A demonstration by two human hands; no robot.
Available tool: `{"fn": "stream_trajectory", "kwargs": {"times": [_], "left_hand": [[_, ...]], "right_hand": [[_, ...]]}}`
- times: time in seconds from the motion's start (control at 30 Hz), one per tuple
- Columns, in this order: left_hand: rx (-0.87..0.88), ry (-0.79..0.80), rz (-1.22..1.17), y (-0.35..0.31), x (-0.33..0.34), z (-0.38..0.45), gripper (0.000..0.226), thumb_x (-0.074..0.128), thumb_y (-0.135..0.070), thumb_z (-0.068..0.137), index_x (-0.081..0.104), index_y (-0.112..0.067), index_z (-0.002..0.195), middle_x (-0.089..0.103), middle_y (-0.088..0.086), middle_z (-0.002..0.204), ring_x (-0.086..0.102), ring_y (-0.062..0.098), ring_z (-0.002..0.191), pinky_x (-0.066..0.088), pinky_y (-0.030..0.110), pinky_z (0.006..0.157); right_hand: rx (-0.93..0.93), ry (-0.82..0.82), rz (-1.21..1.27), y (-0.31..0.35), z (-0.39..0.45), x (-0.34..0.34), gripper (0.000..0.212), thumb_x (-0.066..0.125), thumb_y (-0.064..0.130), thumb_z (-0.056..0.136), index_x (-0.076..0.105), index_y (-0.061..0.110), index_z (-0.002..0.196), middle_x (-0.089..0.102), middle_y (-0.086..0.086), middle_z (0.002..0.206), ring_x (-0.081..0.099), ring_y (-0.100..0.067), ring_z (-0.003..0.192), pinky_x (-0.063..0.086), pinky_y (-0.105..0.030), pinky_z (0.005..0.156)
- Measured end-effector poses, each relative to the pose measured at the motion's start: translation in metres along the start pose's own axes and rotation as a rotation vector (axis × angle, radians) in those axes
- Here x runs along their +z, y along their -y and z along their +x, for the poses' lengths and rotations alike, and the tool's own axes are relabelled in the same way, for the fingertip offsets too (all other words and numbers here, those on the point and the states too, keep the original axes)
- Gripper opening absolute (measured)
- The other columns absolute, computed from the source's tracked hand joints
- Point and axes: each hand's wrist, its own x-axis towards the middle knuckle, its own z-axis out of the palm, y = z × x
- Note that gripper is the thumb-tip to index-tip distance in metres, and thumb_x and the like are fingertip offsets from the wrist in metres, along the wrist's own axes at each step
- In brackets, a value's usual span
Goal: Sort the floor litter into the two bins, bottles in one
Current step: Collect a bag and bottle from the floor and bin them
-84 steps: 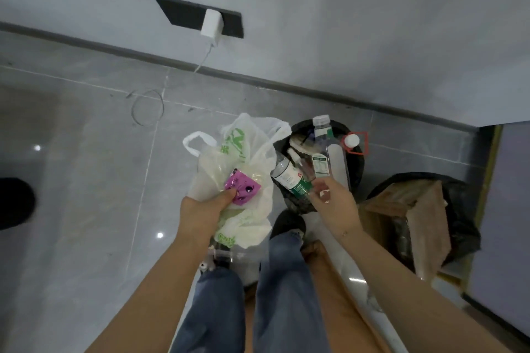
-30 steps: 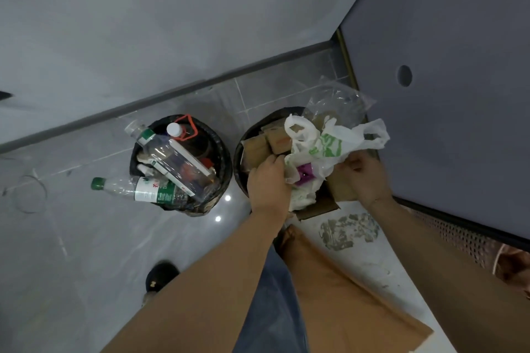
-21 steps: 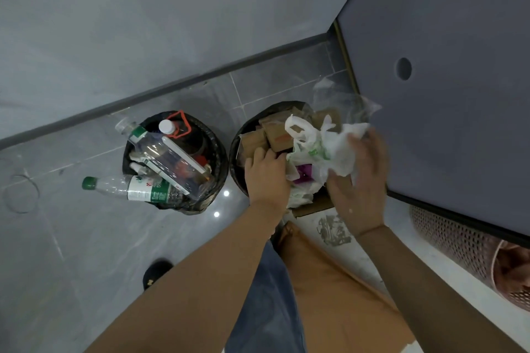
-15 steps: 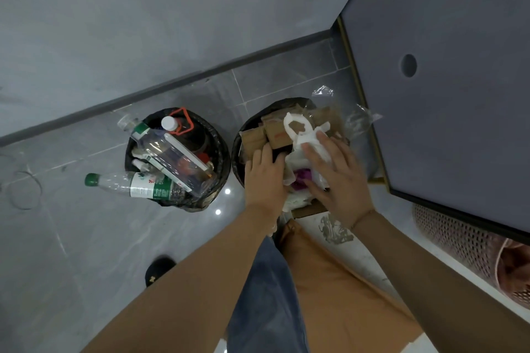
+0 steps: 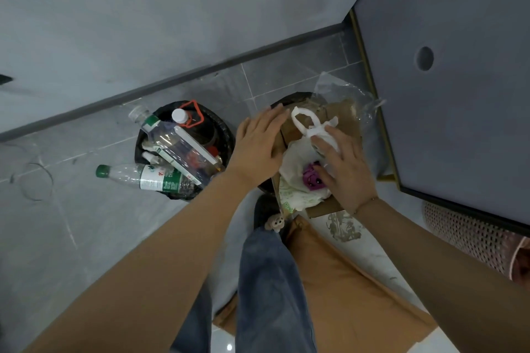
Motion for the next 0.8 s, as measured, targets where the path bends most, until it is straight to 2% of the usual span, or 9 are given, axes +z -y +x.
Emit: {"fn": "stream_trajectory", "kwargs": {"times": [0.1, 0.2, 0.33, 0.4, 0.53, 0.63, 0.67, 0.73, 0.8], "left_hand": [[0.002, 0.134, 0.176, -0.002, 0.002, 0.02, 0.075, 0.059, -0.035, 0.087, 0.022, -0.024, 0.151, 0.022, -0.004, 0.158, 0.013, 0.016, 0.146, 0.003, 0.045, 0.117], [0.067, 0.138, 0.359, -0.01, 0.003, 0.031, 0.084, 0.061, -0.04, 0.083, 0.016, -0.025, 0.152, 0.022, -0.004, 0.157, 0.017, 0.018, 0.145, 0.003, 0.049, 0.118], [0.149, 0.063, 0.318, -0.022, 0.012, 0.041, 0.074, 0.059, -0.031, 0.083, 0.027, -0.024, 0.149, 0.039, 0.001, 0.148, 0.038, 0.024, 0.134, 0.023, 0.042, 0.111], [0.145, 0.048, 0.259, -0.021, 0.014, 0.044, 0.069, 0.058, -0.029, 0.086, 0.029, -0.022, 0.149, 0.043, 0.006, 0.145, 0.042, 0.027, 0.13, 0.03, 0.041, 0.108], [0.299, 0.057, 0.181, -0.007, 0.012, 0.037, 0.061, 0.047, -0.035, 0.092, 0.036, -0.01, 0.146, 0.047, 0.017, 0.142, 0.05, 0.034, 0.124, 0.042, 0.044, 0.101], [0.268, 0.019, 0.069, 0.012, -0.002, 0.029, 0.044, 0.04, -0.029, 0.1, 0.048, -0.01, 0.138, 0.052, 0.012, 0.137, 0.059, 0.026, 0.113, 0.047, 0.032, 0.094], [0.212, 0.009, 0.009, 0.015, -0.007, 0.027, 0.038, 0.042, -0.026, 0.101, 0.053, -0.01, 0.133, 0.057, 0.011, 0.131, 0.062, 0.025, 0.107, 0.047, 0.028, 0.092], [0.088, 0.007, -0.116, 0.015, -0.014, 0.026, 0.029, 0.045, -0.024, 0.101, 0.061, -0.006, 0.117, 0.067, 0.011, 0.103, 0.064, 0.023, 0.088, 0.046, 0.023, 0.079], [0.0, 0.039, -0.191, 0.013, -0.018, 0.029, 0.026, 0.046, -0.024, 0.1, 0.059, -0.002, 0.102, 0.063, 0.012, 0.08, 0.058, 0.019, 0.068, 0.041, 0.021, 0.064]], "right_hand": [[0.097, -0.031, 0.067, 0.0, -0.007, -0.003, 0.061, 0.07, 0.014, 0.082, 0.043, 0.019, 0.137, 0.029, -0.009, 0.146, 0.033, -0.028, 0.132, 0.035, -0.04, 0.11], [0.194, -0.087, 0.096, 0.004, -0.014, -0.003, 0.066, 0.073, 0.014, 0.078, 0.041, 0.02, 0.135, 0.029, -0.007, 0.143, 0.032, -0.026, 0.133, 0.029, -0.032, 0.11], [0.287, -0.156, 0.153, 0.007, -0.023, 0.006, 0.067, 0.074, 0.008, 0.076, 0.039, 0.019, 0.132, 0.032, -0.011, 0.139, 0.035, -0.031, 0.128, 0.04, -0.046, 0.105], [0.301, -0.176, 0.156, 0.008, -0.023, 0.008, 0.067, 0.073, 0.007, 0.076, 0.038, 0.019, 0.132, 0.032, -0.012, 0.137, 0.036, -0.032, 0.126, 0.042, -0.047, 0.102], [0.206, -0.164, 0.153, 0.006, -0.02, 0.006, 0.067, 0.07, 0.002, 0.076, 0.037, 0.021, 0.131, 0.029, -0.007, 0.134, 0.034, -0.031, 0.124, 0.041, -0.045, 0.104], [0.131, -0.086, 0.142, 0.003, -0.013, 0.003, 0.067, 0.068, 0.001, 0.075, 0.039, 0.023, 0.131, 0.033, -0.008, 0.133, 0.037, -0.03, 0.121, 0.042, -0.042, 0.102], [0.1, -0.059, 0.12, 0.004, -0.01, 0.003, 0.068, 0.069, 0.001, 0.075, 0.041, 0.022, 0.133, 0.035, -0.01, 0.133, 0.038, -0.03, 0.119, 0.044, -0.042, 0.1], [-0.032, 0.013, 0.026, 0.007, -0.004, 0.006, 0.071, 0.072, -0.003, 0.07, 0.048, 0.02, 0.132, 0.043, -0.01, 0.133, 0.042, -0.028, 0.114, 0.048, -0.041, 0.096], [-0.205, 0.135, -0.07, 0.011, 0.004, 0.009, 0.073, 0.071, -0.006, 0.063, 0.053, 0.015, 0.131, 0.049, -0.011, 0.135, 0.044, -0.028, 0.116, 0.048, -0.04, 0.098]]}}
